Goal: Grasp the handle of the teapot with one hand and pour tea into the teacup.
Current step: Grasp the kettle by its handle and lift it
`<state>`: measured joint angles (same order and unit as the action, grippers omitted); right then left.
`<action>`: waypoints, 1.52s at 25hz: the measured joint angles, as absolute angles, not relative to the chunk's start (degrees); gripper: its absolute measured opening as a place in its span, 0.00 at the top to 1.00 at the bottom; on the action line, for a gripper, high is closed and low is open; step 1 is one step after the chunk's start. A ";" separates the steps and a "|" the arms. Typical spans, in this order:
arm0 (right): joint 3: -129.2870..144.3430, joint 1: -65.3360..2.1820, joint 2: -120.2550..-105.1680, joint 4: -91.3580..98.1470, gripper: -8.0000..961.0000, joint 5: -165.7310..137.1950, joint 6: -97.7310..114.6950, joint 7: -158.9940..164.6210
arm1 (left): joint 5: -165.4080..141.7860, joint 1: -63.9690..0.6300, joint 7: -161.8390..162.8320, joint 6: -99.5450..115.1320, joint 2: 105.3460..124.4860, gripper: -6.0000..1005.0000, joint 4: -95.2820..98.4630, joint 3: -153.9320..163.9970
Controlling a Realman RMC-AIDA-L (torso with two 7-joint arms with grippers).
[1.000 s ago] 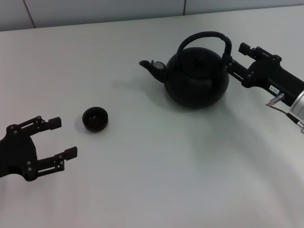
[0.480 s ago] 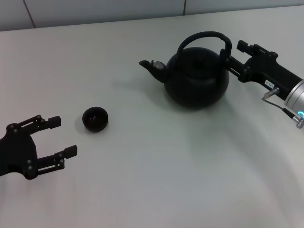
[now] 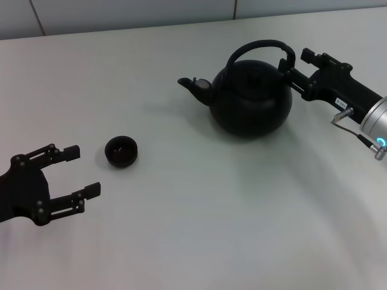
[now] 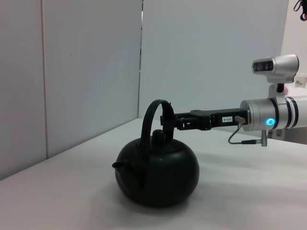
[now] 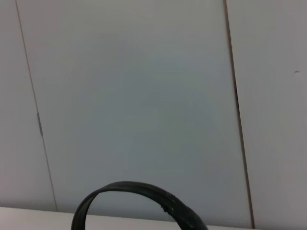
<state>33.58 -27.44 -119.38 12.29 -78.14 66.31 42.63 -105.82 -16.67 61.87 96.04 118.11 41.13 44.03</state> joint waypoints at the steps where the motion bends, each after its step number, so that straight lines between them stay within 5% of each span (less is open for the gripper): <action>1: 33.54 -27.46 -119.38 12.28 0.39 -77.82 66.24 42.63 | -105.82 -16.67 61.88 96.04 118.11 0.20 41.13 44.03; 27: 33.90 -28.82 -119.35 10.89 0.40 -76.75 65.01 40.09 | -105.82 -16.70 61.88 95.41 118.13 0.20 40.86 44.03; 38: 33.63 -29.33 -119.35 10.46 0.84 -76.63 64.92 39.73 | -105.82 -16.61 61.87 95.41 118.12 0.20 40.87 44.03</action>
